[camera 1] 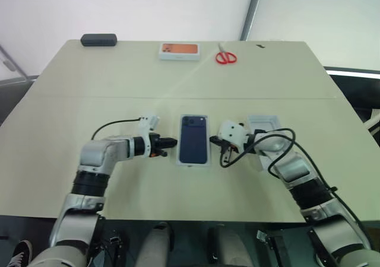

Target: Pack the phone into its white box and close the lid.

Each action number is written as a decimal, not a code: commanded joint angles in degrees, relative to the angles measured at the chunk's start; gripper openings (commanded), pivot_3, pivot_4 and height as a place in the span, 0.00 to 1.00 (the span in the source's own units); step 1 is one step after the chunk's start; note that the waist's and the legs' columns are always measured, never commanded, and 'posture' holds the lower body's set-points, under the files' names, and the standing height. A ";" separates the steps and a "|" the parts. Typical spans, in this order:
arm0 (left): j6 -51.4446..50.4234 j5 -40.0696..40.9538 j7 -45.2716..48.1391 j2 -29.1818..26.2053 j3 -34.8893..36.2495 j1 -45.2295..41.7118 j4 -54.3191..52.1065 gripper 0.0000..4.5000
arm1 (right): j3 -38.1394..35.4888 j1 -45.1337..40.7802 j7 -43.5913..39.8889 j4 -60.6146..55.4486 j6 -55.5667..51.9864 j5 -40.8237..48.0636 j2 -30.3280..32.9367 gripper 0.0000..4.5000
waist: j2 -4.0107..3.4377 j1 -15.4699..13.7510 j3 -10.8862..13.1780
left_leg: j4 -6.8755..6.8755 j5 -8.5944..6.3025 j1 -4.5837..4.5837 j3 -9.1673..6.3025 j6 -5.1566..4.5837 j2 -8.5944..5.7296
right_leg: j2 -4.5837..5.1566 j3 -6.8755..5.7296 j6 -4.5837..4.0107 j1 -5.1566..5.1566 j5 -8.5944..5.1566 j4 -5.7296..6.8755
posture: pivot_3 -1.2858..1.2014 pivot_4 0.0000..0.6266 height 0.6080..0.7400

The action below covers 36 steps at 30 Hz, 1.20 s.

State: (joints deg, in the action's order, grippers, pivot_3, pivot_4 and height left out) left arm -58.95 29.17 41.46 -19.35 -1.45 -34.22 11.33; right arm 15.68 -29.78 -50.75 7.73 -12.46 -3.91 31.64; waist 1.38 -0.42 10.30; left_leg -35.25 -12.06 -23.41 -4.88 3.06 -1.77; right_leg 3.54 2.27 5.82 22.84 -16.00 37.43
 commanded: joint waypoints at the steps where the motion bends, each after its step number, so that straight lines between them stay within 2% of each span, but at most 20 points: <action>1: 0.55 0.52 0.76 3.79 -3.04 -1.77 -0.83 0.01 | -1.80 -0.50 -0.89 -3.32 0.99 1.49 0.69 0.00 | 0.00 0.18 0.00 | 0.00 -0.01 -0.01 0.01 -0.01 -0.08 | 0.00 0.01 0.01 0.02 0.00 0.00 | 0.52 0.24 1.00; 4: 1.97 -0.68 0.41 6.66 -4.74 -1.54 -0.64 0.01 | -3.21 2.52 -2.43 -6.71 -0.38 2.09 3.64 0.00 | 0.00 0.15 0.00 | 0.02 -0.01 0.00 0.00 -0.02 -0.09 | 0.00 0.00 0.03 0.03 -0.01 0.00 | 0.52 0.24 1.00; 9: 3.39 -1.79 -0.23 9.26 -3.79 -2.58 2.28 0.01 | -4.54 5.72 -3.34 -11.04 -2.55 2.84 5.93 0.00 | 0.00 0.29 0.00 | 0.00 -0.01 0.02 0.00 -0.02 -0.14 | 0.01 0.01 0.04 -0.01 -0.02 0.00 | 0.52 0.24 1.00; 13: 4.22 -2.14 0.72 9.73 -3.26 -3.66 4.47 0.01 | -5.69 6.18 -2.65 -11.50 -4.47 2.62 6.14 0.00 | 0.00 0.60 0.00 | -0.01 -0.01 0.03 -0.01 -0.02 -0.15 | 0.01 0.01 0.04 -0.04 -0.02 0.00 | 0.52 0.24 1.00; 17: 4.52 -2.62 3.36 9.21 -5.64 -3.57 4.54 0.01 | -6.45 6.92 -2.70 -11.55 -3.93 2.29 7.31 0.00 | 0.00 0.88 0.00 | -0.01 -0.01 0.03 -0.04 -0.02 -0.16 | 0.02 0.00 0.06 -0.05 -0.02 0.01 | 0.52 0.24 1.00; 23: 5.80 -3.99 3.20 10.86 -6.16 -4.27 5.49 0.01 | -6.49 7.77 -2.55 -10.36 -2.66 1.74 8.68 0.00 | 0.00 0.90 0.00 | -0.02 -0.01 0.03 -0.07 -0.02 -0.22 | 0.07 0.00 0.10 -0.09 -0.03 0.00 | 0.52 0.24 1.00; 36: 7.19 -5.23 4.40 10.42 -6.16 -4.52 5.89 0.01 | -6.56 6.72 -3.72 -9.24 -2.53 1.68 9.59 0.00 | 0.00 1.04 0.00 | -0.03 -0.01 0.03 -0.08 -0.02 -0.23 | 0.07 0.00 0.12 -0.09 -0.03 0.00 | 0.52 0.24 1.00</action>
State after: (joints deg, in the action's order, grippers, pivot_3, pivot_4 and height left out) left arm -52.03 23.40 44.93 -10.15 -5.98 -38.06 18.35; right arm 9.48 -21.75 -53.88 -0.34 -16.18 -3.16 41.04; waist 1.38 0.62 10.30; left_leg -35.28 -12.07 -23.38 -4.96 3.03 -2.01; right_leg 3.61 2.27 5.94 22.75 -16.04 37.43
